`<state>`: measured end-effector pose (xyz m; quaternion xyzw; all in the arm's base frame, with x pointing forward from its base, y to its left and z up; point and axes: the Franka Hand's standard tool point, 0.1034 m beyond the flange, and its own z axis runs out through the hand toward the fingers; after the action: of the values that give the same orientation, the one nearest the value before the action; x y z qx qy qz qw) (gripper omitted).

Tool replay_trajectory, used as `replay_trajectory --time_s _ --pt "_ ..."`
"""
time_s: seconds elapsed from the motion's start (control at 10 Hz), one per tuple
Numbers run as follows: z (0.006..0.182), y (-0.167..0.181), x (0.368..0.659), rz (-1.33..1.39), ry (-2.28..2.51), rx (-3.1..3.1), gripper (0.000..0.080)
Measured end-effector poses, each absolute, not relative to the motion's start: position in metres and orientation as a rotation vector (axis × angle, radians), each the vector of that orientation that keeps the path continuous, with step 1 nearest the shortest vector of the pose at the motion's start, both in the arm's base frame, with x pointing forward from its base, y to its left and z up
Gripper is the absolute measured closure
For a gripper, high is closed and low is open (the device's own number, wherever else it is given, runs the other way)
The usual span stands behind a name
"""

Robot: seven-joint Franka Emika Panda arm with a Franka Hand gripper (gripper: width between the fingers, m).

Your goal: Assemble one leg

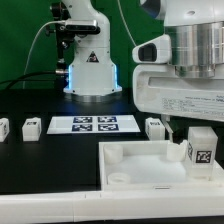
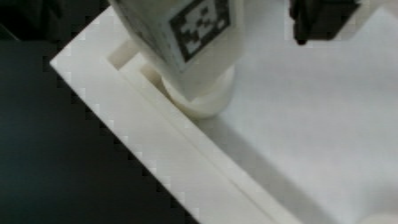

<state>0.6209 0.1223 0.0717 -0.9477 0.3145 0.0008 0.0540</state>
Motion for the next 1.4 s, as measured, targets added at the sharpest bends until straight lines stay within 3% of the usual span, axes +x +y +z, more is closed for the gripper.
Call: replay_trajectory --time_s 0.5,0.7,0.8,0.9,1.1,1.4 --pt "0.0718 0.1149 0.6225 -0.051 0.032 -3.051 0.015" --pt "0.0718 0.1144 0.6226 -0.058 -0.099 -3.057 0.015" --pt "0.0717 0.1143 0.6225 -0.057 -0.088 -3.057 0.0273" --pt "0.0717 0.1143 0.6225 -0.057 -0.088 -3.057 0.0273" --pt "0.0717 0.1143 0.6225 -0.057 -0.088 -3.057 0.0508" --pt "0.0717 0.1144 0.6225 -0.055 -0.024 -3.058 0.0507"
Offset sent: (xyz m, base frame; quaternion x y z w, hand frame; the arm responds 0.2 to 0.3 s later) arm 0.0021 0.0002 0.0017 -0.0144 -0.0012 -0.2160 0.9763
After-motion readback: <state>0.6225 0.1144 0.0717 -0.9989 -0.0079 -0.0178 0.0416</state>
